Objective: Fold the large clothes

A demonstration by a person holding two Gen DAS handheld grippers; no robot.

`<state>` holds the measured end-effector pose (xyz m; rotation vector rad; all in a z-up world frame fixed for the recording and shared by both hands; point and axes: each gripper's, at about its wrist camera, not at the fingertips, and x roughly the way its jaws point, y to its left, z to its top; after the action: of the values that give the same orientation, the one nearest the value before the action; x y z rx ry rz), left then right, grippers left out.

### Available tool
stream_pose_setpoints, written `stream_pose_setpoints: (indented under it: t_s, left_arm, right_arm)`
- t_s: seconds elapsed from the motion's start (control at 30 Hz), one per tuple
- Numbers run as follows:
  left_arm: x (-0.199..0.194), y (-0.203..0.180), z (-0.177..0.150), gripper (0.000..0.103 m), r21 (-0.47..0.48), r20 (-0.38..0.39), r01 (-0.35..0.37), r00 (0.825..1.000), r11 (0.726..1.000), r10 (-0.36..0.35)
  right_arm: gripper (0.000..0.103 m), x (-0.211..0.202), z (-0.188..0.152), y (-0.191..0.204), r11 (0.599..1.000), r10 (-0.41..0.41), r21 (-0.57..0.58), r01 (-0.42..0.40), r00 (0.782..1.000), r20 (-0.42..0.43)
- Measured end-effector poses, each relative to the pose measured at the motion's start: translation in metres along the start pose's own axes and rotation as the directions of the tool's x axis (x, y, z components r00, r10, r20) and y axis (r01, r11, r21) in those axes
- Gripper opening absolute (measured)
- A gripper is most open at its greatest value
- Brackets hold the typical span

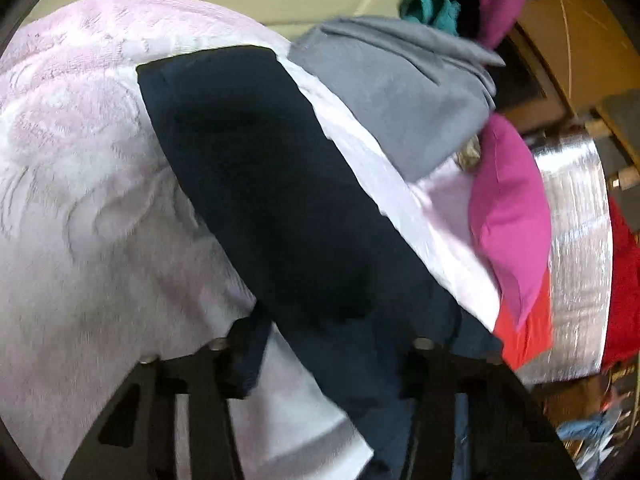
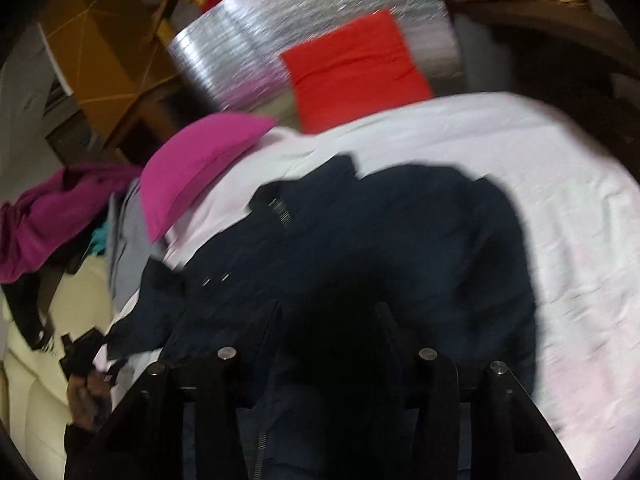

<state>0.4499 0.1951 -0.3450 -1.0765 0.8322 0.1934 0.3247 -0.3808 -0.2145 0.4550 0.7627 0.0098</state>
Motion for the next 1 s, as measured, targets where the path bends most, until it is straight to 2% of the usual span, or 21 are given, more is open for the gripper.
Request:
stream_pose_setpoints:
  t_s: [0.07,0.13,0.23,0.37,0.4,0.47,0.5,0.57,0.63,0.67,0.7,0.77,0.8,0.83,0.9,0.93,1.0]
  left_arm:
    - [0.009,0.005,0.006,0.034,-0.024,-0.002,0.005,1.000,1.000,-0.005]
    - [0.013,0.009,0.007,0.025,-0.057,0.005,0.043,0.999,0.997,-0.043]
    - [0.013,0.003,0.010,0.012,-0.048,0.037,0.070,0.997,0.996,-0.068]
    - [-0.008,-0.041,-0.002,0.008,0.113,0.110,0.103,0.987,0.988,-0.116]
    - [-0.016,-0.058,-0.008,0.008,0.175,0.123,0.111,0.983,0.978,-0.134]
    - [-0.033,-0.094,-0.027,0.007,0.315,0.139,0.127,0.974,0.941,-0.178]
    - [-0.042,-0.115,-0.041,0.007,0.390,0.142,0.141,0.967,0.910,-0.211]
    - [-0.060,-0.151,-0.073,0.007,0.528,0.126,0.174,0.952,0.831,-0.279]
    - [-0.071,-0.186,-0.113,0.006,0.652,0.070,0.223,0.934,0.724,-0.351]
    - [-0.074,-0.203,-0.139,0.006,0.710,0.023,0.255,0.924,0.656,-0.383]
    - [-0.074,-0.214,-0.161,0.006,0.746,-0.024,0.284,0.916,0.602,-0.401]
    - [-0.071,-0.229,-0.195,0.006,0.781,-0.120,0.345,0.900,0.520,-0.418]
    - [-0.065,-0.237,-0.219,0.006,0.797,-0.183,0.381,0.892,0.468,-0.414]
    - [-0.057,-0.243,-0.238,0.006,0.806,-0.236,0.406,0.888,0.431,-0.395]
    - [-0.035,-0.250,-0.272,0.007,0.813,-0.335,0.445,0.885,0.376,-0.323]
    - [-0.022,-0.252,-0.290,0.007,0.815,-0.382,0.458,0.885,0.356,-0.265]
    - [0.005,-0.253,-0.315,0.011,0.820,-0.449,0.463,0.885,0.337,-0.124]
  right_arm:
    - [0.049,0.012,-0.007,0.013,1.000,0.009,-0.023,-0.009,1.000,-0.017]
    - [0.049,0.019,-0.010,0.021,0.999,0.007,-0.047,-0.008,1.000,-0.027]
    - [0.049,0.019,-0.012,0.024,0.998,0.001,-0.065,-0.002,1.000,-0.025]
    - [0.049,0.002,-0.012,0.018,0.998,-0.013,-0.062,0.014,1.000,0.016]
    - [0.049,-0.004,-0.012,0.015,0.999,-0.011,-0.053,0.012,1.000,0.028]
    - [0.049,-0.021,-0.011,0.006,0.999,-0.014,-0.032,0.016,0.998,0.056]
    - [0.049,-0.028,-0.011,0.002,1.000,-0.016,-0.022,0.017,0.998,0.066]
    - [0.049,-0.041,-0.010,-0.008,1.000,-0.022,-0.001,0.022,0.996,0.086]
    - [0.049,-0.052,-0.010,-0.022,0.999,-0.037,0.029,0.034,0.994,0.103]
    - [0.049,-0.055,-0.011,-0.027,0.998,-0.042,0.042,0.038,0.993,0.108]
    - [0.049,-0.060,-0.012,-0.034,0.997,-0.049,0.056,0.043,0.992,0.114]
    - [0.049,-0.068,-0.014,-0.049,0.995,-0.062,0.084,0.052,0.991,0.120]
    - [0.049,-0.070,-0.015,-0.053,0.994,-0.068,0.092,0.057,0.990,0.123]
    - [0.049,-0.073,-0.017,-0.059,0.993,-0.075,0.102,0.062,0.989,0.127]
    - [0.049,-0.078,-0.019,-0.071,0.989,-0.086,0.129,0.069,0.988,0.132]
    - [0.049,-0.080,-0.020,-0.076,0.987,-0.092,0.141,0.073,0.987,0.132]
    - [0.050,-0.084,-0.022,-0.085,0.983,-0.106,0.162,0.084,0.985,0.134]
